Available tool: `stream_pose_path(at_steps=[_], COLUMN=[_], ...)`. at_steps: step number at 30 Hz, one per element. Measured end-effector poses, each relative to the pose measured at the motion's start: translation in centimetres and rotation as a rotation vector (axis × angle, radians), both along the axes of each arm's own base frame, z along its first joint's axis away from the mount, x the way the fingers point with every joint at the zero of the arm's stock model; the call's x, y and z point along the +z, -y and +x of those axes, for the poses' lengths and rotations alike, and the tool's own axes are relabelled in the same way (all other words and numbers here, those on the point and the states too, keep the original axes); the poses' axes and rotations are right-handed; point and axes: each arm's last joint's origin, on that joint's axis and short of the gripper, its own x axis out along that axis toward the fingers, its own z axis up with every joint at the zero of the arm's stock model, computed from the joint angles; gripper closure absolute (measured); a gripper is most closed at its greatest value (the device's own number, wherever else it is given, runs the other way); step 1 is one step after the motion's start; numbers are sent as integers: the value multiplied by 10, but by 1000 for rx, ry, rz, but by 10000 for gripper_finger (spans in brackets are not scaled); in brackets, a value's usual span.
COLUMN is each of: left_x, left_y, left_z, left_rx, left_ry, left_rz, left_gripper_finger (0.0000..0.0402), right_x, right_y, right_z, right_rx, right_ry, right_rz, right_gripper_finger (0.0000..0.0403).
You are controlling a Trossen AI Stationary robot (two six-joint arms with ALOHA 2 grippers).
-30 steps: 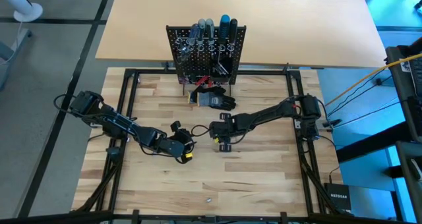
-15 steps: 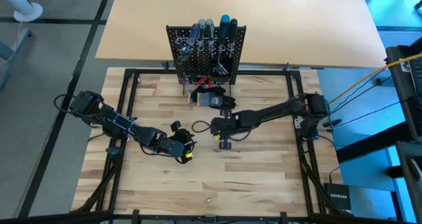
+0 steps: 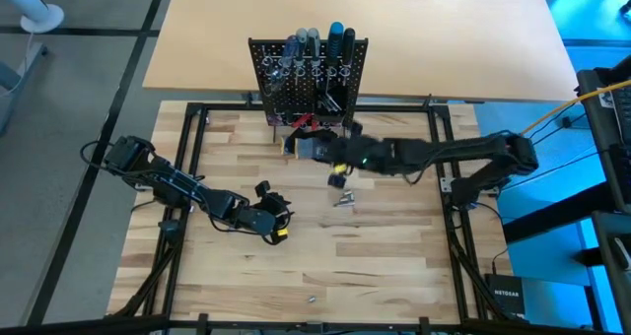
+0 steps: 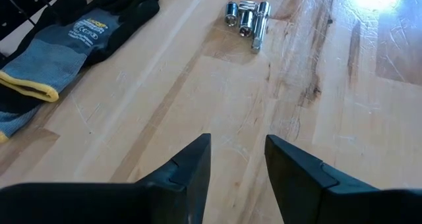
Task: Hang tools onto peg board
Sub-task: Put the socket into the pegboard bin
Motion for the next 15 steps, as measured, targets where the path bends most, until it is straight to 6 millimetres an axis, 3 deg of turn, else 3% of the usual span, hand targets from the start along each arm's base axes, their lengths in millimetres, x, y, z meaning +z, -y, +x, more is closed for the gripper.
stream_pose_path(at_steps=[7,15], left_x=[0,0], left_y=[0,0], left_z=[0,0], left_rx=[0,0], left_ry=[1,0], left_rz=[0,0], left_gripper_finger=[268,268], right_x=[45,44], right_y=[32,76], right_z=[-11,-16], right_rx=[-126,-257], right_ry=[294,301], right_rz=[-84,-114], right_gripper_finger=[329,328])
